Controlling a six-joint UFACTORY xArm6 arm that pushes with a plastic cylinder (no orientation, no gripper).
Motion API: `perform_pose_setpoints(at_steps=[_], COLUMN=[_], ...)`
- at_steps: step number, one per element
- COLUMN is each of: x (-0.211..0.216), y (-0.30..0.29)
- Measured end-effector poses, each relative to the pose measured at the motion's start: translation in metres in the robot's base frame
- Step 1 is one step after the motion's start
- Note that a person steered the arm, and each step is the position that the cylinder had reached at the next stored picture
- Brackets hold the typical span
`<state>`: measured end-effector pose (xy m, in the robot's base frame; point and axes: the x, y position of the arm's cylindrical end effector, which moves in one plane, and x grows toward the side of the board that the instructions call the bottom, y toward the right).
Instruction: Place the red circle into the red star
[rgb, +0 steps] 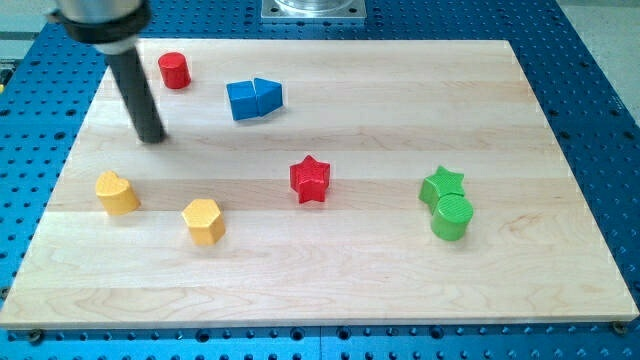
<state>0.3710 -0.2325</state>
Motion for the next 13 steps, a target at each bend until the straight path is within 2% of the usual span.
perform_pose_setpoints(at_steps=[1,2,3,4,5,6,7,8,9,10,11,12,13], x=[-0.04,-0.112,-0.152,-0.137,-0.088,-0.03,-0.021,-0.042,-0.02,0.007,0.009,0.002,0.031], y=[-0.034,-0.03,0.004,0.049,0.029,0.04,0.043,0.025,-0.033,0.005,0.075,0.053,0.014])
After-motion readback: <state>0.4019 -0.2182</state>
